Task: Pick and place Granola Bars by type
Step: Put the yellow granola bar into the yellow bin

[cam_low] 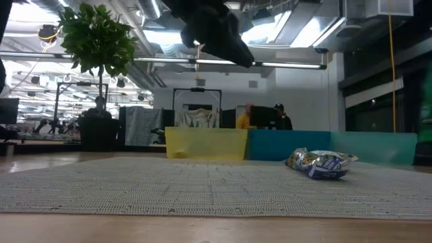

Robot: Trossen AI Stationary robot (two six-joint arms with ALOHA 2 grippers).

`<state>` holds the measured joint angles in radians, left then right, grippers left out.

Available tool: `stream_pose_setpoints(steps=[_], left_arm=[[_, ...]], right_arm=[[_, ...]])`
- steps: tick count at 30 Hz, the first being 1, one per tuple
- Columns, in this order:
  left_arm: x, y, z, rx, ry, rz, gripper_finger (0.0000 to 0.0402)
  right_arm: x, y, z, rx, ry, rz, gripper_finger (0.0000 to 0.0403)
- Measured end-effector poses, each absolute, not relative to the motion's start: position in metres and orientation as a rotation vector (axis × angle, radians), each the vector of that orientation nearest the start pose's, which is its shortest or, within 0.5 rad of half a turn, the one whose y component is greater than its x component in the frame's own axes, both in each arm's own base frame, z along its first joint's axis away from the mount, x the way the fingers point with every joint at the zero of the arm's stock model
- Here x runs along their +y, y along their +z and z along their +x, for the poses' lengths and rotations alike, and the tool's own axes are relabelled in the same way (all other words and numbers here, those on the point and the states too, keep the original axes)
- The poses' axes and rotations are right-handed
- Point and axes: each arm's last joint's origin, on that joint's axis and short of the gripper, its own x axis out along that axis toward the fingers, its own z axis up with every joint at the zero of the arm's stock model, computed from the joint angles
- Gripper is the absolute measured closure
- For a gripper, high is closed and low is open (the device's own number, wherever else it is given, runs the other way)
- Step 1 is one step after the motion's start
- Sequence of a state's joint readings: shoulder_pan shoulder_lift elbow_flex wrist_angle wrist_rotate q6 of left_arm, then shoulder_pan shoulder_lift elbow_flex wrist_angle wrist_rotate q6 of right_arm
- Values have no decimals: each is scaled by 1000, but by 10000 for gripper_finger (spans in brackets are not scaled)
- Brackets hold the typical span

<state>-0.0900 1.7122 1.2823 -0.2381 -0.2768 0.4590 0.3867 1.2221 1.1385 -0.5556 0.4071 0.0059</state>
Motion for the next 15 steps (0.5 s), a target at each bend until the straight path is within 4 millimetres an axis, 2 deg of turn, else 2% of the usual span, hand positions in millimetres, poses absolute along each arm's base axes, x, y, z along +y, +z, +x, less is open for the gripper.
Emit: stream_pose_setpoints(steps=[4,7,15], left_arm=[[-49,247,381,705,-65,617,196],[-63,230,385,740,-128,687,193],[-74,177,404,816,-150,804,184]], right_arm=[[87,335,240,577,-40,-257,234],[87,336,240,570,-62,-261,234],[83,337,237,568,-168,-254,234]])
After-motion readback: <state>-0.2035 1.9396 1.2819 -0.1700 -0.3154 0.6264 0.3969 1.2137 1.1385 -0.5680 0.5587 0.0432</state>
